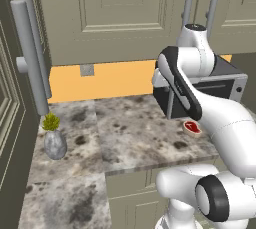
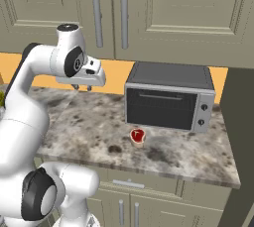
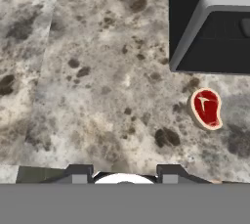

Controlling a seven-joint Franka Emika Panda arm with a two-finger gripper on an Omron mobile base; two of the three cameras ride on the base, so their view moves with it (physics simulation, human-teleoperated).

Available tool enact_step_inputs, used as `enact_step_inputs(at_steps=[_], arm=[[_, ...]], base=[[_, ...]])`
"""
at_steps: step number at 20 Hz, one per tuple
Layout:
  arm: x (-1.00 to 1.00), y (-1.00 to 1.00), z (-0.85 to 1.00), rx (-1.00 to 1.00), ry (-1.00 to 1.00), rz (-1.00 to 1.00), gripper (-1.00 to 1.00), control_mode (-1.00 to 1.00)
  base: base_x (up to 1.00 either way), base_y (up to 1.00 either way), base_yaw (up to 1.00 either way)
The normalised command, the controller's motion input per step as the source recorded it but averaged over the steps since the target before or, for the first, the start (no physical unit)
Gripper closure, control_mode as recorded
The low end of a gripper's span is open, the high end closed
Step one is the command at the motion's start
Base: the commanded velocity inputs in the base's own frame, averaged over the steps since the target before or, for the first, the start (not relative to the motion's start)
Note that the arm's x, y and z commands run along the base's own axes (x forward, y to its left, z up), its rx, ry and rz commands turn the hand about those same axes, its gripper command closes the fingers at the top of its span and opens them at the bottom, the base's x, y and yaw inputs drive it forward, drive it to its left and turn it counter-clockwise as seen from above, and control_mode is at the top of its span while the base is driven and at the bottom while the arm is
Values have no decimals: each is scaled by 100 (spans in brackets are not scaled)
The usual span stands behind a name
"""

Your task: Retrieve the bowl from the cabinet, then place the raw meat into the bowl to avoid contamination.

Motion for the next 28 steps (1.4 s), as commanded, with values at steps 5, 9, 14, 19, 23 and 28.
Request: enact_step_inputs(at_steps=[5,9,14,19,23,28], arm=[[-6,-2,5,0,-1,0,-100,-100],[-12,-10,20,0,-10,0,-100,-100],[-13,-12,23,1,-15,0,-100,-100],[-15,-15,24,2,-18,0,-100,-100],[-15,-13,31,2,-20,0,-100,-100],[-13,-8,36,2,-22,0,-100,-100]], base=[[0,0,0],[0,0,0],[0,0,0],[0,0,0],[0,0,0],[0,0,0]])
